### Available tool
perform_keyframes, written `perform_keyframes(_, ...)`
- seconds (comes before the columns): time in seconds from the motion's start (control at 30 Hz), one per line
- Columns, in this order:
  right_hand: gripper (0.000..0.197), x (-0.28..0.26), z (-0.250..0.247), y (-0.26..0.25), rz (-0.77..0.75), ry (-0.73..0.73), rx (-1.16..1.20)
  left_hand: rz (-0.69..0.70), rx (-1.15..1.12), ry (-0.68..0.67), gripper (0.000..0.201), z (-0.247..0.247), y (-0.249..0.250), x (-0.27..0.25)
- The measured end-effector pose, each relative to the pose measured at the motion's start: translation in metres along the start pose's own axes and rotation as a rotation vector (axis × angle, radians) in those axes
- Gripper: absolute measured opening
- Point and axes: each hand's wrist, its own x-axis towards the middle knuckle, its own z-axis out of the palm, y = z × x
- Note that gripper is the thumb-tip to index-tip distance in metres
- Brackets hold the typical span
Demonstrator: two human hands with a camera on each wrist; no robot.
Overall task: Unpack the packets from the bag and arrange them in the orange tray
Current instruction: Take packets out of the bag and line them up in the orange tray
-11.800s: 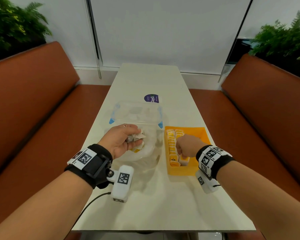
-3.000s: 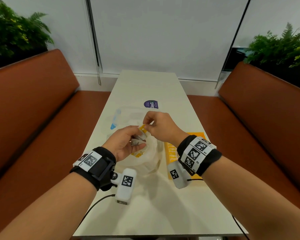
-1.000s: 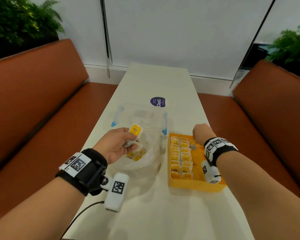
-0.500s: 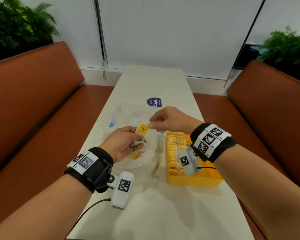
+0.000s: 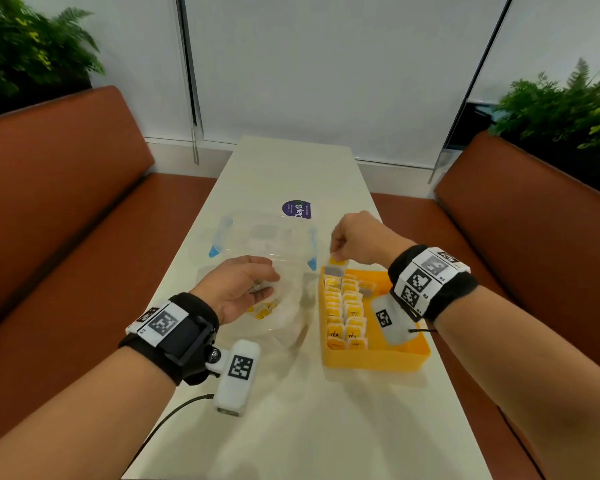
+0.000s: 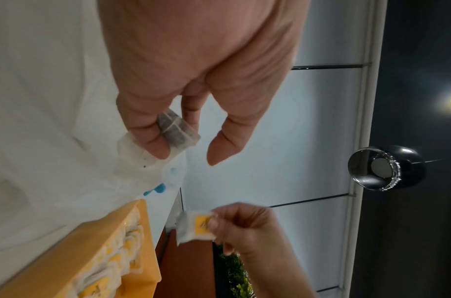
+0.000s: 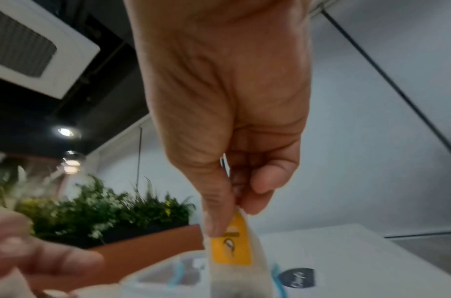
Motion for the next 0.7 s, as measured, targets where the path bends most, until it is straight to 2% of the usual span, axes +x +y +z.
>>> perform_keyframes(0.17,0.021,0.006,0.025,0.045,0.172,-0.089,-0.194,-0.013,0.007,0.021,0.043,-0.010,0.001,0.000)
perform_keyframes(0.43,0.012,0.017,0.062,0.072,0.308,-0.206,-0.296,0.001,-0.088,0.033,0.031,-0.022,0.000,0.002)
perform_keyframes(0.7,0.013,0.033,0.084,0.085,0.317,-0.203,-0.232,0.018,-0.067,0.057,0.031,-0.030,0.002,0.002)
